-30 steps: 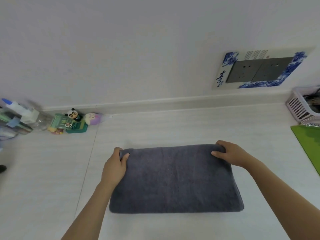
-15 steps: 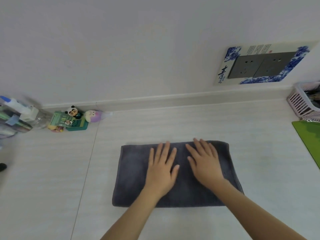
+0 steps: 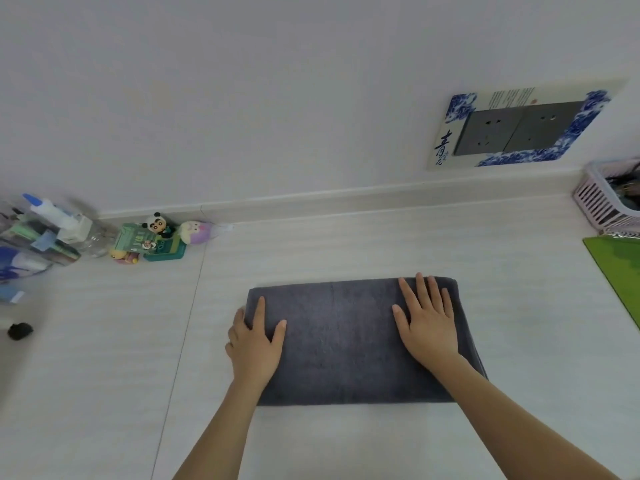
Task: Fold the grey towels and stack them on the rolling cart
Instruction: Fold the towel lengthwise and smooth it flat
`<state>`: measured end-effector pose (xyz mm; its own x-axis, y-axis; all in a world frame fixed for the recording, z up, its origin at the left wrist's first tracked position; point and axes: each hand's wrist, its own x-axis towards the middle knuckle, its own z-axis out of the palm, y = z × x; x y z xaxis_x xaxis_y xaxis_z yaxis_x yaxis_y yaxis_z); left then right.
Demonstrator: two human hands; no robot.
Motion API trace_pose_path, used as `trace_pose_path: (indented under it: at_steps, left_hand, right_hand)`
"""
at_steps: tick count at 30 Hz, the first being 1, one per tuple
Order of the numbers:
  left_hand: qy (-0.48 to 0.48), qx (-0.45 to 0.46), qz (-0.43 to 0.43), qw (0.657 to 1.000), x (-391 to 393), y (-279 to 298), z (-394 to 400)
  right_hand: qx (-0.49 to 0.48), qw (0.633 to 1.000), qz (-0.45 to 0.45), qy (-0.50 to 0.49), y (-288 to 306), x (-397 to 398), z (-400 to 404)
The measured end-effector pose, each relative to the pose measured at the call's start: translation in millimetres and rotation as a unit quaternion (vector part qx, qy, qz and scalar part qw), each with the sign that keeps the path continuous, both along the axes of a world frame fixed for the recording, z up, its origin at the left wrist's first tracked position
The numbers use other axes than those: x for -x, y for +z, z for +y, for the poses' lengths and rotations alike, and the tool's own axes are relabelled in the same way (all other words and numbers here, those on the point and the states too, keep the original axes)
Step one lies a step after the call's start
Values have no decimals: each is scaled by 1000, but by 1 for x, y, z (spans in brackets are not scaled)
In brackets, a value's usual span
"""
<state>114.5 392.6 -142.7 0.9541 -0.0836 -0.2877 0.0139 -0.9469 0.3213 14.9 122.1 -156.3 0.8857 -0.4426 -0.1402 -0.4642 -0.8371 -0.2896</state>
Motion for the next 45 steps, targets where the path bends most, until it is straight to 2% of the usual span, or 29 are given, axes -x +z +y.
trace_pose_path:
  at_steps: [2, 3, 4, 6, 8, 10, 12, 15, 18, 19, 20, 22, 23, 26, 27, 29, 32, 33, 34, 37, 38, 43, 45]
  left_hand:
    - [83, 105, 9, 991, 2, 12, -1]
    - [125, 151, 24, 980, 2, 18, 1]
    - [161, 187, 53, 968, 0, 21, 0]
    - [208, 222, 130, 944, -7, 30, -1]
    - [220, 255, 195, 921, -13, 39, 0]
    - [191, 279, 217, 916, -15, 49, 2]
    - [135, 310, 218, 916, -12, 62, 3]
    - [69, 340, 211, 914, 1, 82, -8]
    - [45, 328, 171, 928, 17, 102, -34]
    - [41, 330, 164, 929, 21, 109, -44]
    - [37, 334, 158, 928, 24, 115, -54]
    - [30, 331, 146, 932, 27, 123, -69]
    - [25, 323, 138, 936, 28, 126, -75]
    - [-4, 299, 120, 947, 33, 136, -96]
    - [-11, 295, 116, 948, 35, 136, -102]
    - [-33, 288, 115, 950, 42, 135, -120]
    - [-58, 296, 115, 946, 57, 130, -156]
    - [-62, 302, 111, 945, 61, 127, -167]
    - [-76, 299, 110, 945, 69, 124, -184]
    - [-97, 274, 105, 951, 88, 104, -223]
    - [-98, 267, 102, 953, 93, 97, -231]
    - [-109, 236, 89, 961, 114, 63, -262]
    - [-120, 232, 111, 959, 116, 53, -265]
  right_hand:
    - [-84, 994, -64, -5, 9, 1, 15]
    - [-158, 982, -102, -6, 17, 1, 30]
    - [-248, 960, -130, -14, 26, 2, 44]
    - [-424, 892, -151, -49, 44, -2, 75]
    - [-529, 827, -163, -97, 51, -11, 96]
    - [-581, 784, -173, -137, 50, -21, 106]
    - [-604, 761, -173, -162, 44, -26, 110]
    - [-606, 754, -181, -180, 37, -26, 111]
    - [-607, 758, -167, -169, 38, -27, 111]
    - [-623, 746, -155, -176, 40, -27, 109]
    - [-650, 726, -137, -178, 43, -27, 105]
    - [-716, 661, -108, -197, 54, -22, 95]
    - [-715, 657, -122, -206, 55, -17, 88]
    - [-487, 809, -213, -249, 59, 16, 55]
    - [-404, 840, -235, -276, 57, 28, 44]
    - [-302, 859, -240, -338, 52, 55, 20]
    - [-304, 870, -165, -352, 39, 81, -6]
    - [-336, 866, -150, -339, 37, 82, -11]
    - [-383, 846, -155, -337, 38, 87, -20]
    - [-544, 750, -173, -334, 45, 92, -40]
    - [-575, 732, -166, -327, 48, 93, -43]
    - [-613, 719, -143, -295, 42, 108, -59]
    - [-625, 706, -147, -299, 35, 108, -62]
